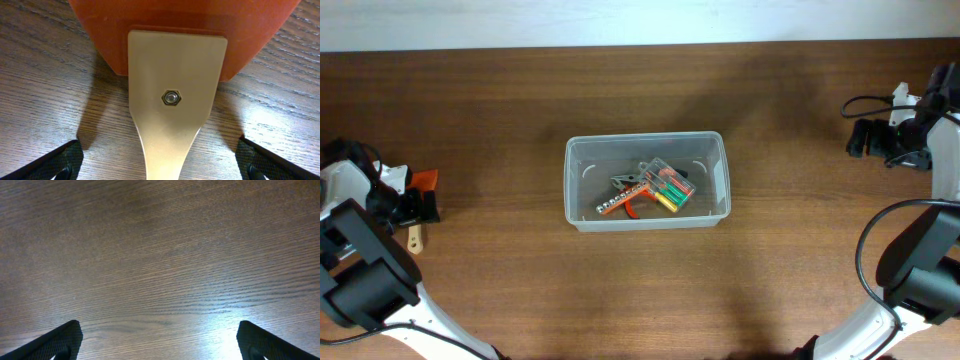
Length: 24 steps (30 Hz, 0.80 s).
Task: Pack container
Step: 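Lower the left gripper onto the scraper's wooden handle and close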
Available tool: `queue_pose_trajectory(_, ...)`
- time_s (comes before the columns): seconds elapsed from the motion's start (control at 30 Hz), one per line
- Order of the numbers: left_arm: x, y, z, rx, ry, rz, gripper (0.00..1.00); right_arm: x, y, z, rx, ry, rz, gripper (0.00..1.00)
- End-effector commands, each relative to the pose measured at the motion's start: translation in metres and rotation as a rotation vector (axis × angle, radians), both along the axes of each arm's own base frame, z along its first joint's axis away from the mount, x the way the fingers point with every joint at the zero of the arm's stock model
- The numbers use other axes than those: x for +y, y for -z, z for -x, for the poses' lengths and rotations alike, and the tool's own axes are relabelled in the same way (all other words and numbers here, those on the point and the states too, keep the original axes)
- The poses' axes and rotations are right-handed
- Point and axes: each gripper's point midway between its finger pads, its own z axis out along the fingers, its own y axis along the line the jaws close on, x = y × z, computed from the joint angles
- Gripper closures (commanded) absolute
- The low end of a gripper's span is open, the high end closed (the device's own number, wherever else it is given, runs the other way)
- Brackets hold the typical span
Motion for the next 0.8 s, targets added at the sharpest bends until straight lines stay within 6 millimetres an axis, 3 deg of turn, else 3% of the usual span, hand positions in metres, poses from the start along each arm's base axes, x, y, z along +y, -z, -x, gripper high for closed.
queue_pose_trajectory(0.0, -0.0005, 0.0235, 0.0072, 0.049, -0.001, 0.015, 0.05, 0.0011, 0.0009, 0.0, -0.002, 0.003, -0.011, 0.01)
queue_pose_trajectory(0.1, -0.0008, 0.0236, 0.0076, 0.051, -0.001, 0.016, 0.25, 0.0011, 0.0009, 0.0, -0.002, 0.003, -0.011, 0.01)
queue_pose_trajectory(0.27, -0.0007, 0.0235, 0.0074, 0.05, -0.001, 0.016, 0.34, 0.0011, 0.0009, 0.0, -0.002, 0.003, -0.011, 0.01)
queue_pose_trajectory(0.4, -0.0007, 0.0236, 0.0074, 0.05, -0.001, 0.016, 0.55, 0.0011, 0.0009, 0.0, -0.002, 0.003, -0.011, 0.01)
queue_pose_trajectory(0.77, -0.0013, 0.0234, 0.0082, 0.053, -0.001, 0.018, 0.67, 0.0011, 0.0009, 0.0, -0.002, 0.003, -0.011, 0.01)
